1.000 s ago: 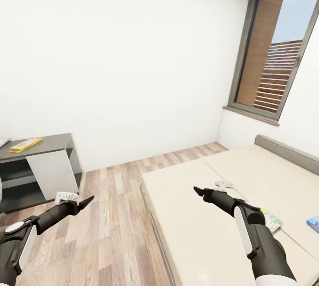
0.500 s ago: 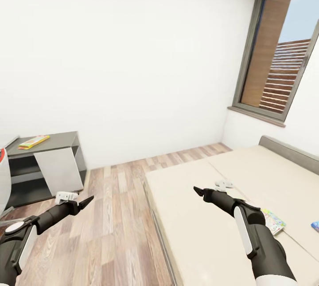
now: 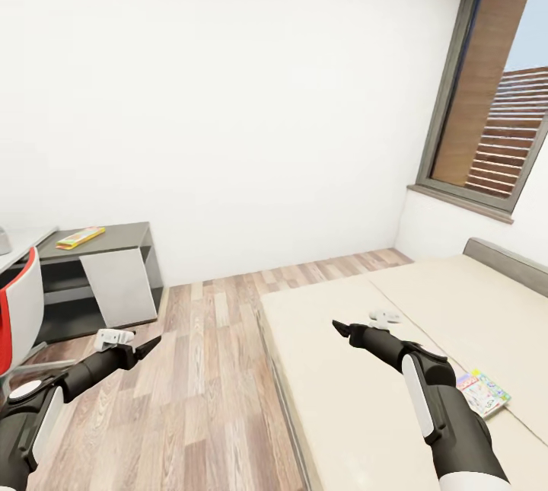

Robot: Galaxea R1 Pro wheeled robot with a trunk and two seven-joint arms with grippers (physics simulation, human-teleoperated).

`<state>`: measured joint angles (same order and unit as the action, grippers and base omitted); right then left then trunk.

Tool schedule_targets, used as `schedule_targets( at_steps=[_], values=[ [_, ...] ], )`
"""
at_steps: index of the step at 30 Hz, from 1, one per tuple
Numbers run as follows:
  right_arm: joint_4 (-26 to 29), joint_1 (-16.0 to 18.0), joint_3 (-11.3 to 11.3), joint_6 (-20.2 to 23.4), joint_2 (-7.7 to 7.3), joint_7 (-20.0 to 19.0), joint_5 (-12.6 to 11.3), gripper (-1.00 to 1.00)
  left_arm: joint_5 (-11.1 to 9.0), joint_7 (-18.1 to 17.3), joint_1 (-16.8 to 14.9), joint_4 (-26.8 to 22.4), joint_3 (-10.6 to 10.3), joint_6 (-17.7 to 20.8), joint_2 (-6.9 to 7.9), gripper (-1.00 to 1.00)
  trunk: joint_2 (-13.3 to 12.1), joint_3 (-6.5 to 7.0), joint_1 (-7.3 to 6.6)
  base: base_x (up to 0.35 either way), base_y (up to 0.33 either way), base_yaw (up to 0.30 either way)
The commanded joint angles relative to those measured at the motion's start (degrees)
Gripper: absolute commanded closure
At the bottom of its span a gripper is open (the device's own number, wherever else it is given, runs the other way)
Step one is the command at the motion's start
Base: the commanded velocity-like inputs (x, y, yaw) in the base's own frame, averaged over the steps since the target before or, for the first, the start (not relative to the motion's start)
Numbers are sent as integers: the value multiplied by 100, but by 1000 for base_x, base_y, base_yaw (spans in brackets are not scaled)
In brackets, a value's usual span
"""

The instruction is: Put all the toys in the child's room - the three board games (two on the bed and one on the table), the two jigsaw puzzles on the table, and the tennis ball on the table - inside the toy box on the table in the child's room.

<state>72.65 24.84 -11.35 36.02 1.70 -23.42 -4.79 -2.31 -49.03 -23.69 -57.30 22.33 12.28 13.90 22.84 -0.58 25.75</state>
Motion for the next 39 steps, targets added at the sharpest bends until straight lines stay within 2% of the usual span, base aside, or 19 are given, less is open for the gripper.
schedule_targets(
  at_steps=[1, 9, 32, 39],
  values=[
    [4, 4, -17, 46, 6, -5, -49, -100, -24, -26, -4, 0, 9, 55, -1, -100, 7, -6, 3, 0, 0, 69],
    [3, 4, -17, 46, 6, -3, -49, -100, -24, -28, -4, 0, 9, 55, -1, -100, 7, -6, 3, 0, 0, 180],
    [3, 4, -15, 46, 6, -5, -54, -100, -24, -46, -4, 0, 9, 55, -1, -100, 7, -6, 3, -33, -22, 70],
    [4, 4, -16, 46, 6, -5, -49, -100, -24, -38, -4, 0, 9, 55, -1, -100, 7, -6, 3, 0, 0, 232]
  ],
)
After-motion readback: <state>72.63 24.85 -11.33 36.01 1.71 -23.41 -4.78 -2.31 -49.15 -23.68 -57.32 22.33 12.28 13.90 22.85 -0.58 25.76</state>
